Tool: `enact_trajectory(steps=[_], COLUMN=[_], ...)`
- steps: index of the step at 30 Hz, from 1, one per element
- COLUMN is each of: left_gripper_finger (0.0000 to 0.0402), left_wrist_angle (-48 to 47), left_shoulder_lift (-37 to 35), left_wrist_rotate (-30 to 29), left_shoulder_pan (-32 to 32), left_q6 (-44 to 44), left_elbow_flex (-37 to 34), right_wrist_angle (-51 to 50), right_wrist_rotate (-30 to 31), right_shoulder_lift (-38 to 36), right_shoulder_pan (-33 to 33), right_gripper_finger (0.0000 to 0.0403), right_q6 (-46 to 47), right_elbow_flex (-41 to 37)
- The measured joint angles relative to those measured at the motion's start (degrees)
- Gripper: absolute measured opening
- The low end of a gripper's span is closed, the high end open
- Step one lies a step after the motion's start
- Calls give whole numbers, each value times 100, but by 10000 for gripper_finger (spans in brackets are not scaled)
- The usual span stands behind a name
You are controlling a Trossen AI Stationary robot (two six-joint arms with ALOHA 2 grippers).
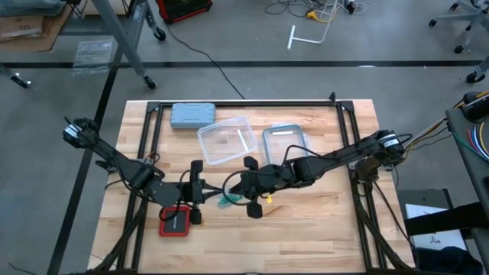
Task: Roll bandage
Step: Close the transparent zip bag
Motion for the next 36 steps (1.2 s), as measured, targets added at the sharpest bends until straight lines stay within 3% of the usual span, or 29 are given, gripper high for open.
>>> enact_trajectory(steps=[10,19,25,36], left_gripper_finger=[0,0,0,0], left_wrist_angle=[-1,-3,-23,-106], left_shoulder_lift=[0,-4,-4,-2], left_wrist_rotate=[-2,35,122,-4], left_shoulder_pan=[0,-11,-9,-4], left_q6=[81,131,131,131], left_elbow_flex=[0,0,0,0], right_wrist_angle=[-21,-353,-483,-556], right_wrist_rotate=[9,14,11,-114], right_shoulder_lift=[0,0,0,-7], right_shoulder_pan=[9,1,6,4], right_gripper_finger=[4,58,7,4], right_q6=[-152,171,224,280], right_elbow_flex=[0,0,0,-17])
